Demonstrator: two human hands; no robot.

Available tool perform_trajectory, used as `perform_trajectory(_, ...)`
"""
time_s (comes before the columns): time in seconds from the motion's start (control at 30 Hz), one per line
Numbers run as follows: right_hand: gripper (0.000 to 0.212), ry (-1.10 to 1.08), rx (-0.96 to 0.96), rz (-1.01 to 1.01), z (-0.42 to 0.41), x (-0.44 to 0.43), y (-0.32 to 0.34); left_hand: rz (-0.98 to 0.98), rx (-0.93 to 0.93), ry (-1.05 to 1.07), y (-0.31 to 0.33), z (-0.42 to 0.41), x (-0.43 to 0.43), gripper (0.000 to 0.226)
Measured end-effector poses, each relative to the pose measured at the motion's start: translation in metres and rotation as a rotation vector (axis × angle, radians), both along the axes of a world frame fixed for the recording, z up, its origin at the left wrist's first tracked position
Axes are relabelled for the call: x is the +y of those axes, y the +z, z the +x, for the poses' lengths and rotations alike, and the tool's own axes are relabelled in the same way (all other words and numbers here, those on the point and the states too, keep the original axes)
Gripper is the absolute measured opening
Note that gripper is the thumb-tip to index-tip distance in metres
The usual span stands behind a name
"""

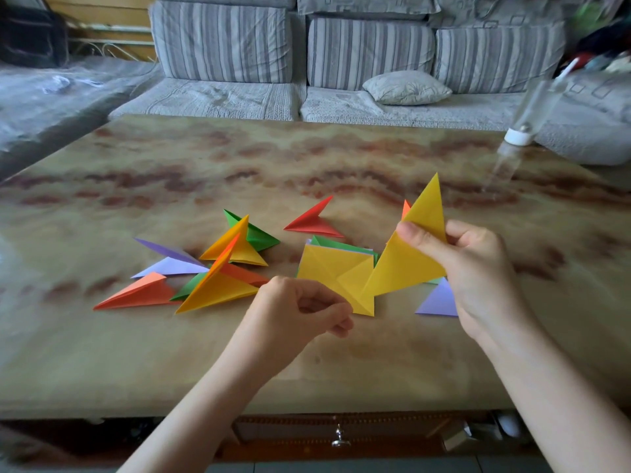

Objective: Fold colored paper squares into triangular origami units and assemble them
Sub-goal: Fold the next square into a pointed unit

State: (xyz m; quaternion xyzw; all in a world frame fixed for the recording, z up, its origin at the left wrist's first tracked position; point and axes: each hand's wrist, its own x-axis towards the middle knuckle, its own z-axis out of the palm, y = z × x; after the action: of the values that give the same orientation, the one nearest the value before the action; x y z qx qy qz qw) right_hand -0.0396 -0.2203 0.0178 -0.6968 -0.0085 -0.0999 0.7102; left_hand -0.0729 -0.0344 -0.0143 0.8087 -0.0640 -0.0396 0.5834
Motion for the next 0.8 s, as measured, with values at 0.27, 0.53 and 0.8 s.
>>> perform_trajectory(0.27,0.028,0.208,0.065,-0.147,-0.011,0.019,-0.01,-0.331,0.036,0.055,0.014,0.005,0.004,0.027)
perform_trajectory(0.53,0.031,0.216,0.023,-0.173,-0.012,0.026,-0.017,-0.359,0.003,0.1,0.011,0.006,0.003,0.02)
perform_trajectory(0.8,0.059,0.446,-0.363,-0.558,-0.013,0.008,-0.009,-0.51,0.091,0.163,0.011,0.008,0.012,0.013)
